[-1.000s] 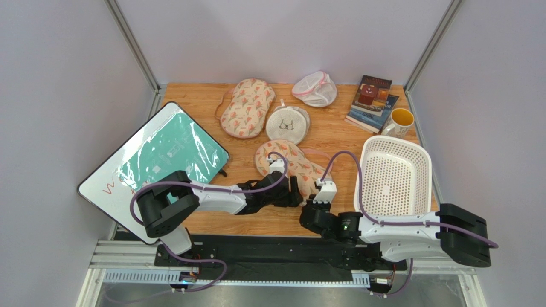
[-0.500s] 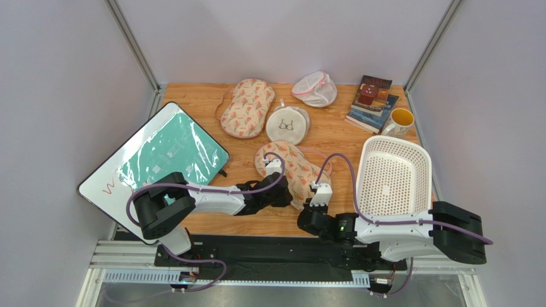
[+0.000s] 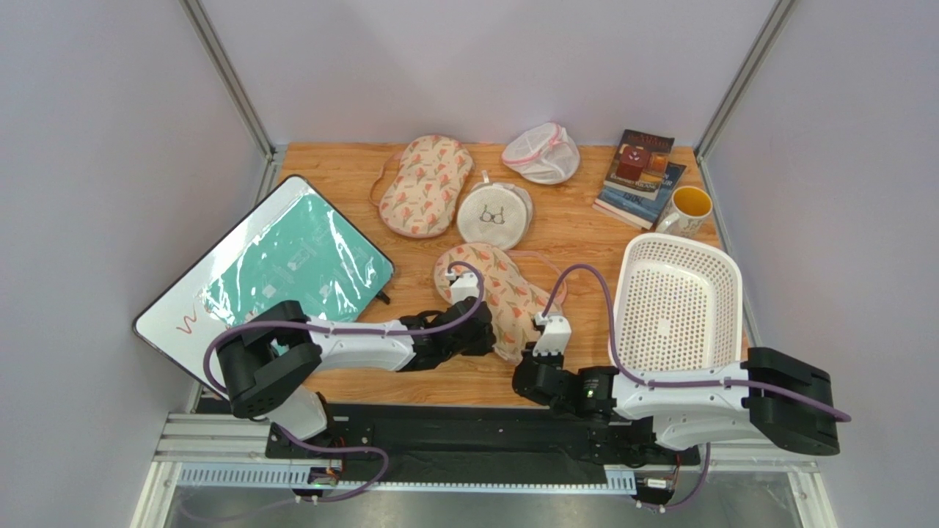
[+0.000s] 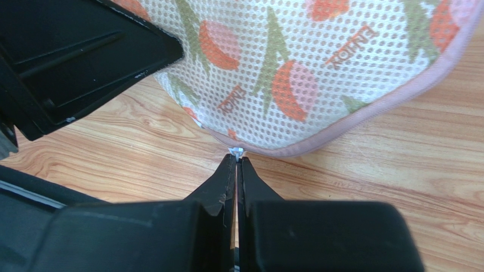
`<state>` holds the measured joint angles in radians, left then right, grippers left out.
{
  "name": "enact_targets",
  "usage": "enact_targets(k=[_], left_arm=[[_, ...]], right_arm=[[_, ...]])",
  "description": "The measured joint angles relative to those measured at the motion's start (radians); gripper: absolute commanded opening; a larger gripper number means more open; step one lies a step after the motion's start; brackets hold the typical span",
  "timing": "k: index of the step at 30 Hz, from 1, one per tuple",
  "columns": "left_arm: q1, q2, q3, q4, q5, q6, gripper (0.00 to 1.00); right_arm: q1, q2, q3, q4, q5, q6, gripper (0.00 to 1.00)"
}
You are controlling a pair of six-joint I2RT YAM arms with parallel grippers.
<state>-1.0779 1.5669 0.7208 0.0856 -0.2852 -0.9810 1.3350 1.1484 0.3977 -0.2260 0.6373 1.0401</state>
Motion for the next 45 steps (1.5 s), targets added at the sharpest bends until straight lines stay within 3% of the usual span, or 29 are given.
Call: enact_targets(k=[17, 19, 20, 21, 24, 29, 33, 38, 45], left_arm=[[0.0, -0.215, -0.143, -0.105, -0.058, 0.003, 0.0], [0.0, -0.241, -0.151, -0.123, -0.058, 0.003, 0.13], [0.0, -0.249, -0.152, -0.132, -0.058, 0.003, 0.28], [0.0, -0.257, -0.152, -0.14, -0.06, 0.006, 0.59], [0.001, -0.291, -0.161, -0.176, -0.07, 0.029, 0.76], [-0.004, -0.375, -0.19, -0.245, -0.073, 0.044, 0.78], [-0.074, -0.421, -0.19, -0.305, -0.086, 0.038, 0.8], [-0.159, -0.414, -0.19, -0.308, -0.079, -0.003, 0.82], [-0.179, -0.324, -0.19, -0.253, -0.075, -0.055, 0.83]], right_arm=[[0.006, -0.063, -0.008, -0.023, -0.028, 0.002, 0.0], [0.006, -0.057, -0.008, -0.014, -0.036, 0.0, 0.0], [0.006, -0.055, -0.008, -0.009, -0.039, -0.001, 0.0], [0.009, -0.052, -0.008, -0.004, -0.042, -0.002, 0.0], [0.013, -0.034, -0.003, -0.003, -0.046, -0.009, 0.0], [0.015, 0.029, 0.011, -0.014, -0.053, -0.018, 0.0], [0.021, 0.062, 0.039, -0.018, -0.06, -0.019, 0.0], [0.033, 0.079, 0.061, -0.018, -0.063, -0.019, 0.0], [0.066, 0.083, 0.071, -0.007, -0.066, -0.02, 0.0]])
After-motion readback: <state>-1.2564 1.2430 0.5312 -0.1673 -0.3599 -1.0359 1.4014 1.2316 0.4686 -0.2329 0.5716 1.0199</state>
